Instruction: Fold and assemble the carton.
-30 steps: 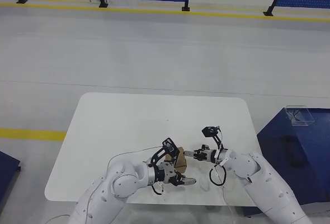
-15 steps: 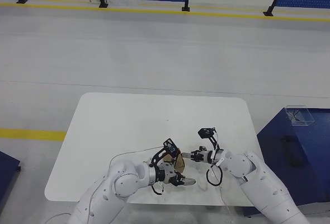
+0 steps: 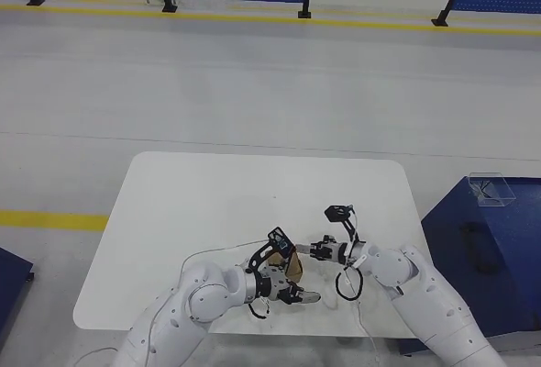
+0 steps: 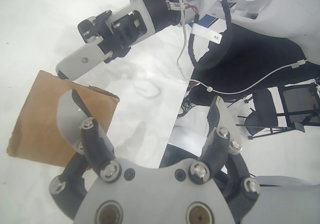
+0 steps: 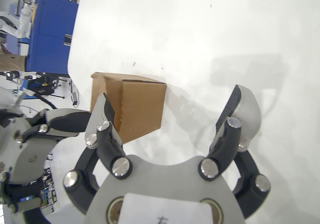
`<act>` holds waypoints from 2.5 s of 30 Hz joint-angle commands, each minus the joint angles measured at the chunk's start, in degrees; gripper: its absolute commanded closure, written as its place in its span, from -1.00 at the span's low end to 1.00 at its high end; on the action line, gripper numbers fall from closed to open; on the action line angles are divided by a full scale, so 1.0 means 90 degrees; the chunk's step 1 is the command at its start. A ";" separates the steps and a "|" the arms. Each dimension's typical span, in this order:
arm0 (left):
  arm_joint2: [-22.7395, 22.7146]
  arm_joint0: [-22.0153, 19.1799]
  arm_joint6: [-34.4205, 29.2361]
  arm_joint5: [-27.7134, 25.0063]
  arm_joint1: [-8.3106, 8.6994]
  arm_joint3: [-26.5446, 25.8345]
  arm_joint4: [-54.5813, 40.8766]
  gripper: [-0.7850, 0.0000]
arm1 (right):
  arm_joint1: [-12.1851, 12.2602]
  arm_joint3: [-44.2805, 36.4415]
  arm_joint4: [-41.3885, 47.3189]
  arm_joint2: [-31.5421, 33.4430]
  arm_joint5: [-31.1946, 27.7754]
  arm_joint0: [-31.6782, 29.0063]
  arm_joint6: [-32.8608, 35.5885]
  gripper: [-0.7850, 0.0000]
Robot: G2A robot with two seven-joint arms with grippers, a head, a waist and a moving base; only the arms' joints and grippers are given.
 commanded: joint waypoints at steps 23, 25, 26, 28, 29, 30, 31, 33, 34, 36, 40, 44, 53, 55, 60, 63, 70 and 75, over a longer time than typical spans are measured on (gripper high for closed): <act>-0.0791 0.0776 0.1032 0.0961 0.0231 -0.0936 0.1112 -1.00 | 0.0021 -0.0329 0.0067 0.0457 0.0234 -0.0209 0.0278 -1.00; -0.1019 0.0835 0.1270 0.0617 0.0290 -0.0862 0.1214 -1.00 | 0.0036 -0.0371 0.0089 0.0549 0.0311 -0.0276 0.0235 -1.00; -0.1094 0.0847 0.1422 0.0391 0.0315 -0.0879 0.1324 -1.00 | 0.0040 -0.0381 0.0099 0.0576 0.0385 -0.0296 0.0264 -1.00; -0.1198 0.0905 0.1673 0.0026 0.0362 -0.0822 0.1625 -1.00 | 0.0036 -0.0369 0.0249 0.0634 0.0561 -0.0331 0.0272 -1.00; -0.1198 0.0905 0.1673 0.0026 0.0362 -0.0822 0.1625 -1.00 | 0.0036 -0.0369 0.0249 0.0634 0.0561 -0.0331 0.0272 -1.00; -0.1198 0.0905 0.1673 0.0026 0.0362 -0.0822 0.1625 -1.00 | 0.0036 -0.0369 0.0249 0.0634 0.0561 -0.0331 0.0272 -1.00; -0.1198 0.0905 0.1673 0.0026 0.0362 -0.0822 0.1625 -1.00 | 0.0036 -0.0369 0.0249 0.0634 0.0561 -0.0331 0.0272 -1.00; -0.1198 0.0905 0.1673 0.0026 0.0362 -0.0822 0.1625 -1.00 | 0.0036 -0.0369 0.0249 0.0634 0.0561 -0.0331 0.0272 -1.00; -0.1181 0.0896 0.1648 -0.0014 0.0366 -0.0840 0.1709 -1.00 | 0.0036 -0.0364 0.0243 0.0644 0.0574 -0.0341 0.0226 -1.00; -0.1174 0.0812 0.1647 -0.0011 0.0398 -0.0886 0.2484 -1.00 | 0.0035 -0.0289 0.0003 0.0639 0.0695 -0.0391 -0.0033 -1.00; -0.0981 0.0810 0.2314 -0.0567 0.0454 -0.0838 0.3797 -1.00 | 0.0024 -0.0267 -0.0776 0.0437 0.0992 -0.0328 -0.0033 -1.00; -0.0814 0.0725 0.2894 -0.1018 0.0495 -0.0538 0.4761 -1.00 | 0.0003 -0.0180 -0.1091 0.0307 0.0960 -0.0257 0.0053 -1.00; -0.0530 0.0319 0.3520 -0.1152 0.0415 0.0320 0.5054 -1.00 | -0.0096 -0.0228 -0.1238 0.0005 0.0530 -0.0225 -0.0091 -1.00; -0.0514 0.0248 0.3535 -0.1088 0.0392 0.0473 0.4983 -1.00 | -0.0124 -0.0215 -0.1217 -0.0012 0.0536 -0.0205 -0.0248 -1.00; -0.0478 0.0142 0.3504 -0.0999 0.0339 0.0713 0.4729 -1.00 | -0.0163 -0.0144 -0.1103 0.0033 0.0527 -0.0146 -0.0379 -1.00; -0.0461 0.0059 0.3433 -0.1021 0.0313 0.0850 0.4587 -1.00 | -0.0173 -0.0099 -0.1101 0.0061 0.0514 -0.0128 -0.0366 -1.00; -0.0409 -0.0070 0.3430 -0.1110 0.0271 0.1052 0.4437 -0.08 | -0.0197 -0.0070 -0.1152 0.0089 0.0555 -0.0113 -0.0318 -1.00; -0.0377 -0.0138 0.3569 -0.1339 0.0265 0.1168 0.4441 -0.14 | -0.0212 -0.0061 -0.1158 0.0136 0.0598 -0.0091 -0.0302 -1.00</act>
